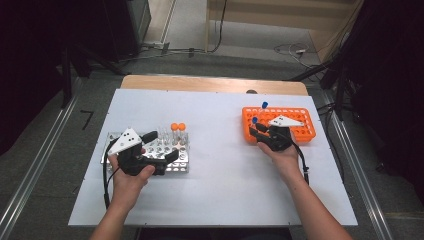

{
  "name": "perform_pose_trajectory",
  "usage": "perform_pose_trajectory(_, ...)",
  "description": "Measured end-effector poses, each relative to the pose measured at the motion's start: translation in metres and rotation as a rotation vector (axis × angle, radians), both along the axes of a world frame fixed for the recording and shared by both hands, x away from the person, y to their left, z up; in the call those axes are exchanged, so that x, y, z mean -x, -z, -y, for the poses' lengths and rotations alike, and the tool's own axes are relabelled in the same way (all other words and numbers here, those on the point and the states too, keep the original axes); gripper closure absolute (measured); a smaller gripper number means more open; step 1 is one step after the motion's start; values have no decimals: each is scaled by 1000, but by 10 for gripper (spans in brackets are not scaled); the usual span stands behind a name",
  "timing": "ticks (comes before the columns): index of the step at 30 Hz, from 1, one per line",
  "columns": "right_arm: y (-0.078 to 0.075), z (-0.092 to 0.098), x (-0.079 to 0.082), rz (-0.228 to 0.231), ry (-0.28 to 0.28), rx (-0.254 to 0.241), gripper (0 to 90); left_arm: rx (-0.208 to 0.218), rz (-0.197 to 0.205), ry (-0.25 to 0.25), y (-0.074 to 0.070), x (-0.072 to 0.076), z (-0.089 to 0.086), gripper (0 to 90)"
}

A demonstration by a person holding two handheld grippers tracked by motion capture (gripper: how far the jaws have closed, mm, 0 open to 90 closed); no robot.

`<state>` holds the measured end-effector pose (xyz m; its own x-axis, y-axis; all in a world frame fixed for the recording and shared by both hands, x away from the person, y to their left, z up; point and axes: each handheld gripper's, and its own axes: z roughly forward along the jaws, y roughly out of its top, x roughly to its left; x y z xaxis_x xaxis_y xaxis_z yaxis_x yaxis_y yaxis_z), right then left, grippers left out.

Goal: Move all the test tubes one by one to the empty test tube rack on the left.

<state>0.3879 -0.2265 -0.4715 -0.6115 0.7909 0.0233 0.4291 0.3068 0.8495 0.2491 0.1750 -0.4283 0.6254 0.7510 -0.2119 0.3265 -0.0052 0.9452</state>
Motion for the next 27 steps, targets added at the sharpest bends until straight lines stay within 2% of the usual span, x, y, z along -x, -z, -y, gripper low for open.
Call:
perform_pose_trajectory(7, 6, -7, -2, 24, 35, 33, 727, -5, -1, 2, 0, 0, 3, 0)
perform_pose_trajectory(12, 6, -10, -2, 35, 26, 39, 750, -7, -2, 6, 0, 0, 4, 0)
perform_pose_trajectory(20, -9, -6, 1, 70, 26, -17, 753, -7, 3, 17, -2, 1, 8, 0)
perform_pose_trajectory(27, -26, -1, 14, 89, -9, -49, 753, -7, 6, 35, -3, 2, 14, 0)
